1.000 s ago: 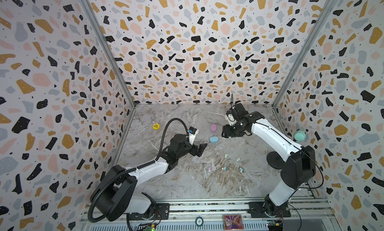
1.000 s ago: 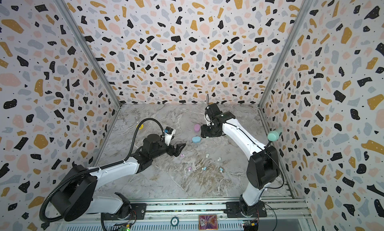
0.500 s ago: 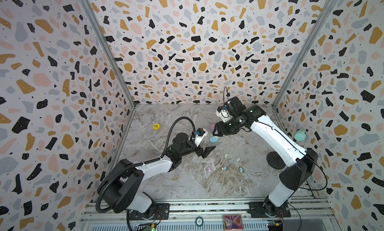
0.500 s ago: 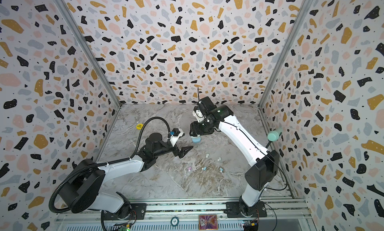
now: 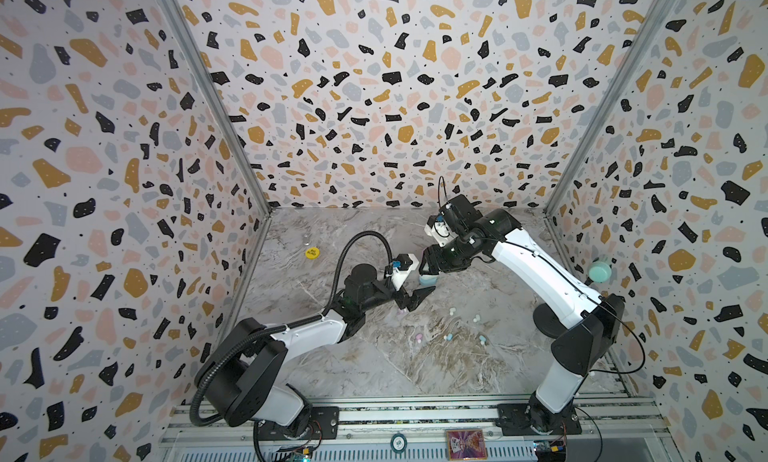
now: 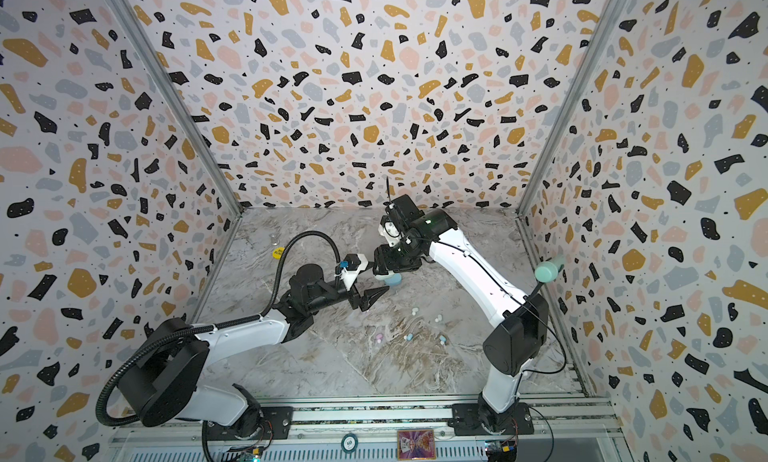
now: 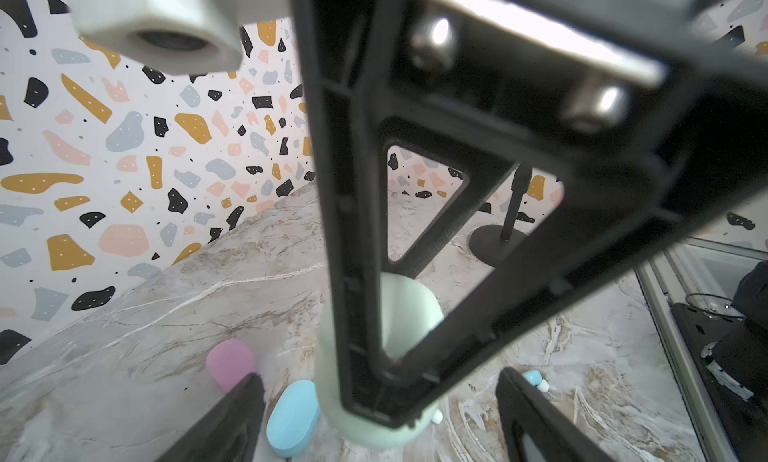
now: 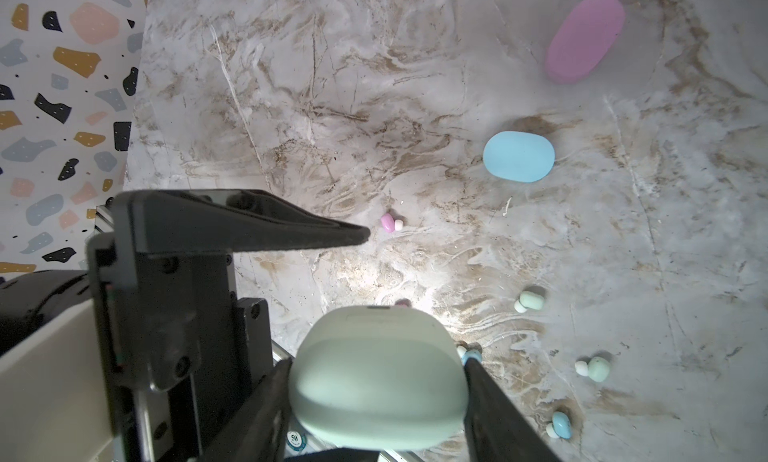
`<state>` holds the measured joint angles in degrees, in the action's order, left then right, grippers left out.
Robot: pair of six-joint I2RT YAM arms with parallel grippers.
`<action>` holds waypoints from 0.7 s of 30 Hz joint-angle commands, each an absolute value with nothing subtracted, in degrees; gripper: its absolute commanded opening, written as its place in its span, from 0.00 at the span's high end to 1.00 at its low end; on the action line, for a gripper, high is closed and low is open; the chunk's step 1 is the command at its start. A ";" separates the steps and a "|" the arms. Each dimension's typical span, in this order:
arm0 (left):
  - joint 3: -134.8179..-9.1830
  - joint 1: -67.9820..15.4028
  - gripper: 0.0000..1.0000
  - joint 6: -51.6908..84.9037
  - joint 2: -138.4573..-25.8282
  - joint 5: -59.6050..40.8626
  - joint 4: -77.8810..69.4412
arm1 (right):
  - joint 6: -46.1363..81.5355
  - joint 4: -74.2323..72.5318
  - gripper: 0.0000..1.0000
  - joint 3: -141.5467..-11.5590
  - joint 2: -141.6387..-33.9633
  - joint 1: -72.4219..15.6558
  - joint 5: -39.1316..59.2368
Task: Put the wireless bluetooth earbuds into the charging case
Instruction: 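Carry the case toward the left gripper while the left gripper reaches to meet it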
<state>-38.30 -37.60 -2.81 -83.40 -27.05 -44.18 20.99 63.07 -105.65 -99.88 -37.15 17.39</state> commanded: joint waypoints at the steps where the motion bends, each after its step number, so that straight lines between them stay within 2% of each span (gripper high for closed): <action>1: -40.31 -37.97 0.17 -3.69 -83.80 -28.62 -47.90 | 21.47 64.90 0.47 -108.02 -99.38 -37.46 17.93; 14: -42.18 -38.14 0.33 -3.57 -85.91 -29.73 -47.85 | 21.46 64.48 0.48 -107.92 -99.37 -37.63 18.30; 21: -42.11 -38.31 0.36 -2.90 -86.82 -30.16 -48.76 | 21.60 64.18 0.48 -107.67 -99.40 -37.64 18.50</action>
